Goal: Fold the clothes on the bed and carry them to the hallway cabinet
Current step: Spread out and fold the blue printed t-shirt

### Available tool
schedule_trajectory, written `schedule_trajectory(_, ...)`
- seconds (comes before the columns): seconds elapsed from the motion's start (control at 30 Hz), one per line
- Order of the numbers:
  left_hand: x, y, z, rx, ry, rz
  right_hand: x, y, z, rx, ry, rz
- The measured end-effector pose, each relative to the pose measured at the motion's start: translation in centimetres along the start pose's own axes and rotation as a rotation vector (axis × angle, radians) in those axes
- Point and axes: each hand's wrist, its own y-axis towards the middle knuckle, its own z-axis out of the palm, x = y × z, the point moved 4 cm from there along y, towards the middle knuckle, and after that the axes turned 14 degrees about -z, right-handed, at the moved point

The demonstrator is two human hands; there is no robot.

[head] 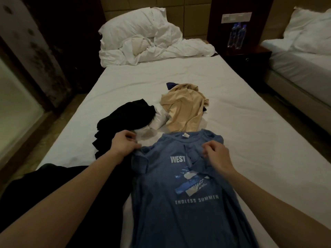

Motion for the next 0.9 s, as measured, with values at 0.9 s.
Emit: schedule_trajectory(0.9,19.0,-22.5,6.2,0.095,0.754,0.058,-4.6,-25.7,-7.4,0.468,-0.523,0.23)
